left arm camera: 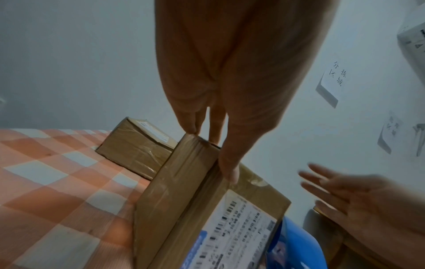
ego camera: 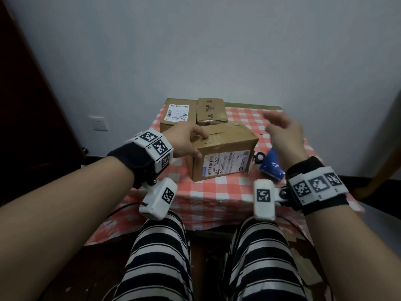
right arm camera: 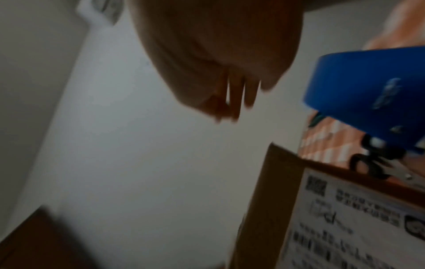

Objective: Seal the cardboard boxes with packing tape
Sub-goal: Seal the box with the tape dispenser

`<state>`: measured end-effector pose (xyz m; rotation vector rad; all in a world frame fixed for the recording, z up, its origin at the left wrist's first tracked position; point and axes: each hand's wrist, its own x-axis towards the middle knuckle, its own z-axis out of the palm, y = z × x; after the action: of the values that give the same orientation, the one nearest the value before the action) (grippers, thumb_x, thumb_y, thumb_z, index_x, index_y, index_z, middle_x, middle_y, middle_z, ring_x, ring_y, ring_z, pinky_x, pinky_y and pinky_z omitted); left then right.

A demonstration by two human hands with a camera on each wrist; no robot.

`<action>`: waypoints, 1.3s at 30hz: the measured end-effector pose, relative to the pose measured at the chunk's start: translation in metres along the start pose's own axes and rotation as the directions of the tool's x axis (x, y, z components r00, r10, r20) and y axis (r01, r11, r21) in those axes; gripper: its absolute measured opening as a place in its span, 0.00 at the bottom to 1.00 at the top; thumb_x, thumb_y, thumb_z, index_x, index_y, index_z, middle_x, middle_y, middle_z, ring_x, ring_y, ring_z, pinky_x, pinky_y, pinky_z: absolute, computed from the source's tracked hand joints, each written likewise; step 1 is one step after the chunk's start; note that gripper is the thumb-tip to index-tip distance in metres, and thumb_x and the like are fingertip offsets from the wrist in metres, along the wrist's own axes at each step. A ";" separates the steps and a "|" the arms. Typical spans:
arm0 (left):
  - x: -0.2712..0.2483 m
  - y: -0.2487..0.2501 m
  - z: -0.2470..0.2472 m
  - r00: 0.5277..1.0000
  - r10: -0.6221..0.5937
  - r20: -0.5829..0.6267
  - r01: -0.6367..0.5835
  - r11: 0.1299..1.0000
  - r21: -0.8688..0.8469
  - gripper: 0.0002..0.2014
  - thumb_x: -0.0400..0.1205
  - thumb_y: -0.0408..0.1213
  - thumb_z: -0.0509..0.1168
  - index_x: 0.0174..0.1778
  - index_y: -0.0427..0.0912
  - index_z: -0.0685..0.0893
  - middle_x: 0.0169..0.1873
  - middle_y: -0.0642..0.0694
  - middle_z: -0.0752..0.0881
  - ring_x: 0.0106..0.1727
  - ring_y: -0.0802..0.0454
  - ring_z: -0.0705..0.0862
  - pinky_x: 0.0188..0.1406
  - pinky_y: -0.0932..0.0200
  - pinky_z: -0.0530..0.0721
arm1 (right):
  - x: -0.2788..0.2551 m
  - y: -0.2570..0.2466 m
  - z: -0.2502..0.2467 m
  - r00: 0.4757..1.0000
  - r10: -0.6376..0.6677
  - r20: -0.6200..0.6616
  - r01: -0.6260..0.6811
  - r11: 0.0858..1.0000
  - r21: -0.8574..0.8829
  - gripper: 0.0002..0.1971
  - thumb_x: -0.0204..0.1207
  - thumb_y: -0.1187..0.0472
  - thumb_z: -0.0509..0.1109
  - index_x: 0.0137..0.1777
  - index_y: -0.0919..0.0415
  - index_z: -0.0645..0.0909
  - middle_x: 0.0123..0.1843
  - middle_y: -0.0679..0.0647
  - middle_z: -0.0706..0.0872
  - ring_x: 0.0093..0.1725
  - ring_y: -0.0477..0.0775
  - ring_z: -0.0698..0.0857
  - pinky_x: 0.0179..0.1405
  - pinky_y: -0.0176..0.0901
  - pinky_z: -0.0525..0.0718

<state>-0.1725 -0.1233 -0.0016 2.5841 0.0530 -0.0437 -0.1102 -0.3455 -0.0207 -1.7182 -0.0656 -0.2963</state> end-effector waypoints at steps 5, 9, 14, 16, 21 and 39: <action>0.000 0.001 -0.007 0.996 -0.021 0.089 0.016 0.998 0.055 0.28 0.73 0.45 0.77 0.70 0.53 0.80 0.71 0.51 0.76 0.72 0.49 0.74 0.72 0.58 0.69 | -0.010 -0.012 0.036 0.921 -0.094 0.379 0.145 0.984 -0.107 0.12 0.80 0.65 0.69 0.58 0.49 0.87 0.72 0.46 0.80 0.72 0.45 0.76 0.72 0.45 0.75; 0.004 0.002 -0.009 0.994 -0.032 0.100 0.024 0.997 0.080 0.17 0.84 0.50 0.64 0.69 0.54 0.82 0.71 0.51 0.79 0.71 0.50 0.74 0.63 0.63 0.66 | -0.010 -0.005 0.045 0.845 -0.055 0.533 0.207 0.951 -0.229 0.13 0.80 0.53 0.71 0.62 0.53 0.87 0.60 0.42 0.85 0.55 0.34 0.81 0.54 0.30 0.78; 0.011 0.003 -0.009 0.992 -0.047 0.113 0.035 0.994 0.107 0.15 0.88 0.47 0.57 0.64 0.50 0.84 0.64 0.49 0.83 0.68 0.50 0.76 0.64 0.60 0.70 | -0.006 -0.001 0.043 0.840 0.013 0.543 0.173 0.942 -0.289 0.21 0.71 0.48 0.78 0.63 0.54 0.85 0.56 0.41 0.82 0.53 0.36 0.79 0.44 0.28 0.74; 0.016 0.002 -0.009 0.991 -0.046 0.124 0.032 0.993 0.113 0.13 0.88 0.44 0.57 0.64 0.52 0.84 0.63 0.50 0.82 0.67 0.50 0.76 0.70 0.56 0.71 | -0.005 -0.001 0.043 0.847 0.003 0.532 0.193 0.930 -0.312 0.25 0.68 0.49 0.82 0.64 0.56 0.84 0.58 0.45 0.83 0.56 0.42 0.80 0.44 0.26 0.74; 0.024 -0.001 -0.007 0.992 -0.034 0.123 0.026 0.997 0.067 0.10 0.88 0.40 0.57 0.60 0.51 0.82 0.62 0.47 0.81 0.68 0.47 0.77 0.73 0.47 0.72 | -0.003 -0.002 0.040 0.843 0.029 0.537 0.177 0.928 -0.329 0.27 0.66 0.55 0.84 0.66 0.57 0.84 0.60 0.47 0.84 0.56 0.43 0.80 0.43 0.23 0.74; 0.025 -0.008 -0.012 0.981 -0.102 0.165 0.078 0.986 0.145 0.57 0.56 0.68 0.76 0.79 0.49 0.66 0.73 0.53 0.75 0.70 0.51 0.76 0.74 0.51 0.73 | 0.000 -0.006 0.044 0.857 0.103 0.505 0.052 0.958 -0.282 0.18 0.80 0.56 0.70 0.69 0.54 0.81 0.63 0.49 0.83 0.56 0.45 0.80 0.53 0.39 0.77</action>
<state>-0.1474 -0.1090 0.0034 2.7035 0.1063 -0.3144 -0.1044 -0.3014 -0.0210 -2.0494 -0.4127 0.1989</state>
